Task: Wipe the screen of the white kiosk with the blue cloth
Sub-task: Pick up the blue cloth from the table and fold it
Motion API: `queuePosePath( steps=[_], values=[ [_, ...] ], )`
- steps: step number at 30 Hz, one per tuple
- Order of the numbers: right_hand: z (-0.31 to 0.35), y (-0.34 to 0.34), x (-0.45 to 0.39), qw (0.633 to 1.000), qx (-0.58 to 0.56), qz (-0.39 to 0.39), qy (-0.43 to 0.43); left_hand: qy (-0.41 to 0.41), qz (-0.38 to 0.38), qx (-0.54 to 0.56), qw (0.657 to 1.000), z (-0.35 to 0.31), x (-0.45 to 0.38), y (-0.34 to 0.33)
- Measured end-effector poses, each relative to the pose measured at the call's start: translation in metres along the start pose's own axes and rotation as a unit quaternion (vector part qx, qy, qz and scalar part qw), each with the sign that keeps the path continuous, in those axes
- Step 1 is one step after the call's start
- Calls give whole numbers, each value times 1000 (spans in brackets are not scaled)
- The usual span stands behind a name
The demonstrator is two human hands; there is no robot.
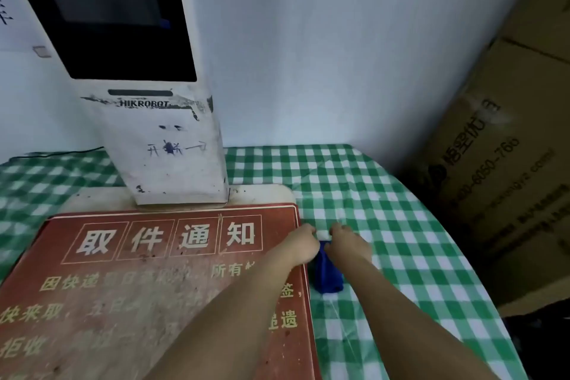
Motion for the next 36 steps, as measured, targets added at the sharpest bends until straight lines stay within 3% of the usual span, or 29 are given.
queuePosePath(
  steps=[7,14,17,22,30,36],
  values=[
    [-15,-28,-2,994,-41,48,-90,18,29,40,999,4,-5,-21],
    [-22,-52,-9,958,-200,102,-180,31,18,40,999,9,-8,-19],
    [-23,-53,-13,934,-295,116,-165,34,5,49,998,6,-4,-12],
    [-19,-20,-14,861,-469,88,-176,48,-10,80,996,-7,6,2],
    [6,92,5,787,-611,56,-70,69,-57,216,972,-56,40,46],
    [37,172,30,763,-642,63,38,-25,-135,327,935,-95,83,103]
  ],
)
Point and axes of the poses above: each hand's wrist, its own x-axis away from the middle knuckle, its own y-axis out of the back of the hand, z = x × y, the point moved 3 cm from there along -x, towards the middle knuckle, and after that the axes turned 5 degrees about -z, right-handed, at the moved point
